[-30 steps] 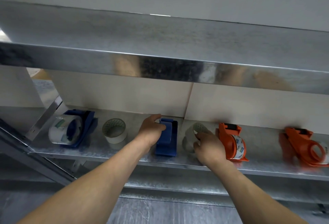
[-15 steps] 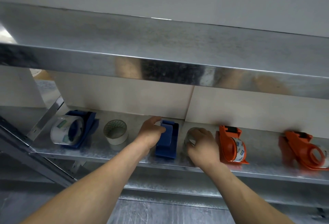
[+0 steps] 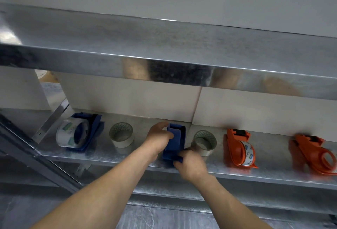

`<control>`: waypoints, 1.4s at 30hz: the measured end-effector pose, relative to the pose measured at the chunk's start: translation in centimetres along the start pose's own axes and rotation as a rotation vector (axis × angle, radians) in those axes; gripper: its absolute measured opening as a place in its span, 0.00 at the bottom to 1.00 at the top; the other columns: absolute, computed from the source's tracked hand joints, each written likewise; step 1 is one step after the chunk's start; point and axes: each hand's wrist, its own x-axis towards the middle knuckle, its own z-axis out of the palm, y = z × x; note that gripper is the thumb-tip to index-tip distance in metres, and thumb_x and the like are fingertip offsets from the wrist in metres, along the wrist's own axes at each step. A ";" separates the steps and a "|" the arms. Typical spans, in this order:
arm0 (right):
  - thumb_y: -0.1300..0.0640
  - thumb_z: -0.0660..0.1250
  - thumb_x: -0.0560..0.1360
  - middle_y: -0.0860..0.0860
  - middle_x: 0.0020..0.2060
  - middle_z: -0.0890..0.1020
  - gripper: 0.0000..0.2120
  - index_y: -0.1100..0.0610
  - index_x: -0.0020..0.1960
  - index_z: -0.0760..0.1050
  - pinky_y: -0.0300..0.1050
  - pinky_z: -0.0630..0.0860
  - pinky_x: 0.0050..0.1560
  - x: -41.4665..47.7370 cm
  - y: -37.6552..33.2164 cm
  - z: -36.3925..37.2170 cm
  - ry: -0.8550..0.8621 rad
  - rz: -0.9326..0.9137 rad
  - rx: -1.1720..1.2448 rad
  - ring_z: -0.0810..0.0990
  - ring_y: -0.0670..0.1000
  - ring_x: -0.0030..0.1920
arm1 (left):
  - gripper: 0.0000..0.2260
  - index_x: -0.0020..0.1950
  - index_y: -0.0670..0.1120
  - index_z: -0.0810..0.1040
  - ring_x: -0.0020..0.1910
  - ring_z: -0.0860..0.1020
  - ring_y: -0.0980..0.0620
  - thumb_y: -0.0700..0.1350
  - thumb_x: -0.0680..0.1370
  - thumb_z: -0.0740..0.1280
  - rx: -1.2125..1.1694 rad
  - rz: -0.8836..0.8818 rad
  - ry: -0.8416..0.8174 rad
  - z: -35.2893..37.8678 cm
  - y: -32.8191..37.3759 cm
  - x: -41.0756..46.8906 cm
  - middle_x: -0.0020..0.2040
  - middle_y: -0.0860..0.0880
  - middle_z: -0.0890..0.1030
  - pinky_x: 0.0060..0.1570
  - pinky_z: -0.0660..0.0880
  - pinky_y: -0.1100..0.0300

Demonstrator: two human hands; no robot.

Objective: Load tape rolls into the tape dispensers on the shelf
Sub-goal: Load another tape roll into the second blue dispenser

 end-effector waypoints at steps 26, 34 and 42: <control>0.49 0.62 0.79 0.56 0.58 0.73 0.15 0.57 0.55 0.81 0.45 0.74 0.51 0.9 0.2 0.8 -0.040 -0.064 -0.149 0.75 0.58 0.53 | 0.22 0.70 0.44 0.72 0.57 0.77 0.42 0.32 0.77 0.66 -0.238 0.015 0.034 -1.4 4.9 1.0 0.65 0.40 0.74 0.51 0.79 0.49; 0.47 0.63 0.77 0.56 0.57 0.75 0.15 0.55 0.55 0.81 0.44 0.72 0.47 0.6 -0.1 0.5 -0.025 -0.046 -0.119 0.77 0.58 0.52 | 0.21 0.70 0.47 0.72 0.58 0.77 0.41 0.35 0.77 0.66 -0.048 0.021 0.007 -1.1 2.9 0.4 0.65 0.43 0.75 0.47 0.80 0.51; 0.46 0.63 0.77 0.55 0.55 0.76 0.16 0.54 0.58 0.80 0.45 0.75 0.45 0.3 -0.6 0.0 -0.044 -0.030 -0.082 0.79 0.58 0.49 | 0.23 0.71 0.48 0.71 0.60 0.76 0.43 0.39 0.76 0.68 -0.018 0.047 0.036 -1.1 3.5 0.4 0.67 0.43 0.75 0.56 0.78 0.48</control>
